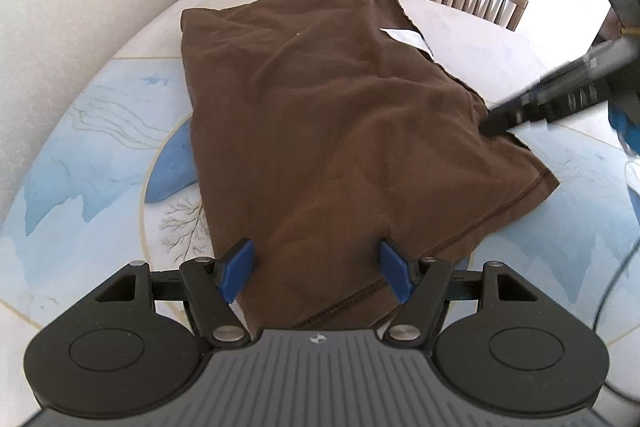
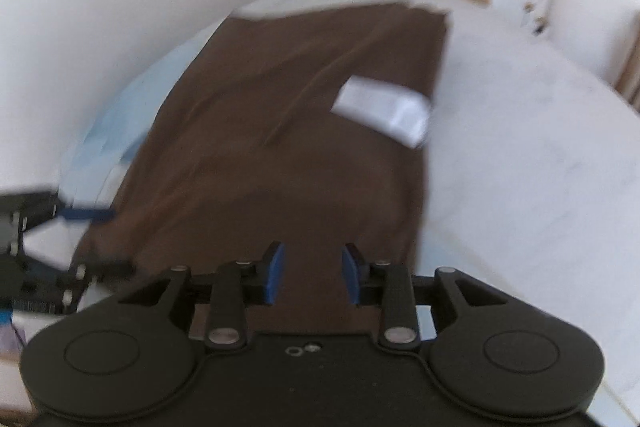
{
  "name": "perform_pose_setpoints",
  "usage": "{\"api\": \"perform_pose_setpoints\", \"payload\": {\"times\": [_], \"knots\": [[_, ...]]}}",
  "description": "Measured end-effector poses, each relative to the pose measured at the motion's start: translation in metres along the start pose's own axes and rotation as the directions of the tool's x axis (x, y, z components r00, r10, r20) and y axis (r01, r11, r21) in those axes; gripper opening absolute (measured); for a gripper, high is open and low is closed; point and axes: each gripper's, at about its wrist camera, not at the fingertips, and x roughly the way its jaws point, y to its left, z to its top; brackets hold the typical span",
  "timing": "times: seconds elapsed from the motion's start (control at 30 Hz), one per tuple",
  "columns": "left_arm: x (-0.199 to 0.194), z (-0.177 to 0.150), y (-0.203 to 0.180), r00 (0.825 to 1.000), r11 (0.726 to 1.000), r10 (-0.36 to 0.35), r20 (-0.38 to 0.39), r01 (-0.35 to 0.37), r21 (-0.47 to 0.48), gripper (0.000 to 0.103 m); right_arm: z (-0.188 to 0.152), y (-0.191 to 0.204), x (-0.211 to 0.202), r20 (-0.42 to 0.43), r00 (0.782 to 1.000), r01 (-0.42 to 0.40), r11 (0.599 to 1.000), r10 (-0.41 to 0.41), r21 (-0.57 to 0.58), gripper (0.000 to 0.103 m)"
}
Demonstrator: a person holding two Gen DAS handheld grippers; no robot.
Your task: Fold clothes
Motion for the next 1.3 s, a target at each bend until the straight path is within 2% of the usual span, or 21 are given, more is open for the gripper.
{"api": "perform_pose_setpoints", "payload": {"times": [0.13, 0.27, 0.43, 0.53, 0.63, 0.73, 0.9, 1.03, 1.17, 1.3], "knots": [[0.0, -0.006, -0.003, 1.0, 1.0, 0.024, -0.002, -0.024, 0.012, 0.068, -0.023, 0.014, 0.017, -0.082, 0.997, 0.006, 0.999, -0.01, -0.052, 0.103], [0.004, -0.005, -0.003, 0.999, 0.999, 0.032, -0.011, -0.032, -0.008, 0.069, -0.026, 0.021, 0.021, -0.048, 0.997, 0.054, 0.992, -0.06, -0.115, 0.103], [-0.007, -0.003, -0.009, 0.999, 0.997, 0.047, -0.018, -0.048, -0.055, 0.07, -0.028, 0.024, 0.016, -0.051, 0.995, 0.079, 0.992, -0.084, -0.096, 0.103], [-0.017, -0.001, -0.014, 0.998, 0.994, 0.062, -0.023, -0.064, -0.092, 0.072, -0.035, 0.027, -0.005, 0.018, 0.997, 0.078, 0.993, -0.076, -0.091, 0.103], [-0.03, 0.0, -0.024, 0.998, 0.99, 0.065, -0.016, -0.067, -0.125, 0.082, -0.043, 0.033, -0.03, 0.073, 0.995, 0.081, 0.993, -0.075, -0.088, 0.103], [-0.047, -0.001, -0.039, 0.998, 0.988, 0.064, 0.006, -0.062, -0.141, 0.082, -0.057, 0.039, -0.052, 0.124, 0.989, 0.099, 0.991, -0.087, -0.095, 0.103], [-0.067, -0.009, -0.066, 0.99, 0.98, 0.14, 0.005, -0.138, -0.14, 0.083, -0.079, 0.049, -0.085, 0.187, 0.974, 0.147, 0.986, -0.129, -0.084, 0.103], [-0.081, -0.016, -0.083, 0.988, 0.976, 0.154, 0.0, -0.152, -0.158, 0.083, -0.097, 0.053, -0.11, 0.225, 0.966, 0.146, 0.988, -0.13, -0.054, 0.103], [-0.097, -0.024, -0.091, 0.989, 0.971, 0.146, 0.018, -0.14, -0.195, 0.084, -0.118, 0.055, -0.136, 0.293, 0.944, 0.16, 0.987, -0.153, 0.001, 0.103], [-0.106, -0.031, -0.105, 0.98, 0.968, 0.196, 0.029, -0.189, -0.166, 0.084, -0.137, 0.053, -0.158, 0.32, 0.928, 0.185, 0.982, -0.189, 0.043, 0.103]]}}
